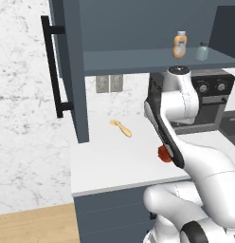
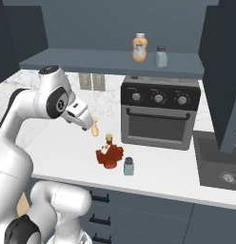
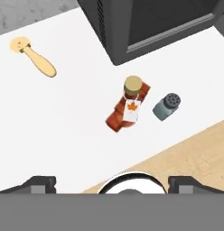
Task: Put the shaker and condiment bottle from the counter next to their counterparts in the cabinet.
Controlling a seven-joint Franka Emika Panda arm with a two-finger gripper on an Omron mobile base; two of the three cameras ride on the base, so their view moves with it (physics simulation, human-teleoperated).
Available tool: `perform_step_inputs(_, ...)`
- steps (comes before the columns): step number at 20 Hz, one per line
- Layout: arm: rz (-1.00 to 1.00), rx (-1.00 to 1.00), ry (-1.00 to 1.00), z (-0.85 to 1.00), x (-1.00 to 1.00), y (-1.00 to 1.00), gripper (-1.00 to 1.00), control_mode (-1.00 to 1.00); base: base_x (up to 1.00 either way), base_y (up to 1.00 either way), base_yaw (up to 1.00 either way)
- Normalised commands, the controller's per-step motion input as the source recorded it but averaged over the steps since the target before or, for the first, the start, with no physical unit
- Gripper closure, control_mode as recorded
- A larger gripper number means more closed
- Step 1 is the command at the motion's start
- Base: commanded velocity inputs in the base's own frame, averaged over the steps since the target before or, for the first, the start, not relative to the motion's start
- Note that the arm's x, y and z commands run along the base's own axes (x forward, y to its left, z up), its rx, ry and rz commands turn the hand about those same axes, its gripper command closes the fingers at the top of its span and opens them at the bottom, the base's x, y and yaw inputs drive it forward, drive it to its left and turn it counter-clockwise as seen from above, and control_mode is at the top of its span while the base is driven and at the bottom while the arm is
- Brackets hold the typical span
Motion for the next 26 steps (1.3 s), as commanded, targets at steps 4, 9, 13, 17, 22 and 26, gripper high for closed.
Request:
perform_step_inputs(4, 0.00, -0.06, -0.01, -0.30, 0.13, 0.00, -1.00, -1.00, 0.00, 0.00, 0.00)
perform_step_inputs(9, -0.03, -0.16, -0.23, -0.27, 0.20, -0.01, -1.00, -1.00, 0.00, 0.00, 0.00)
perform_step_inputs(13, -0.04, -0.14, -0.09, -0.28, 0.02, -0.01, -1.00, -1.00, 0.00, 0.00, 0.00)
perform_step_inputs(17, 0.00, -0.05, 0.00, -0.35, 0.01, 0.00, -1.00, -1.00, 0.00, 0.00, 0.00)
perform_step_inputs(22, 0.00, -0.06, 0.00, -0.38, 0.16, 0.00, -1.00, -1.00, 0.00, 0.00, 0.00)
perform_step_inputs(26, 0.00, -0.07, -0.01, -0.36, 0.09, 0.00, -1.00, -1.00, 0.00, 0.00, 0.00)
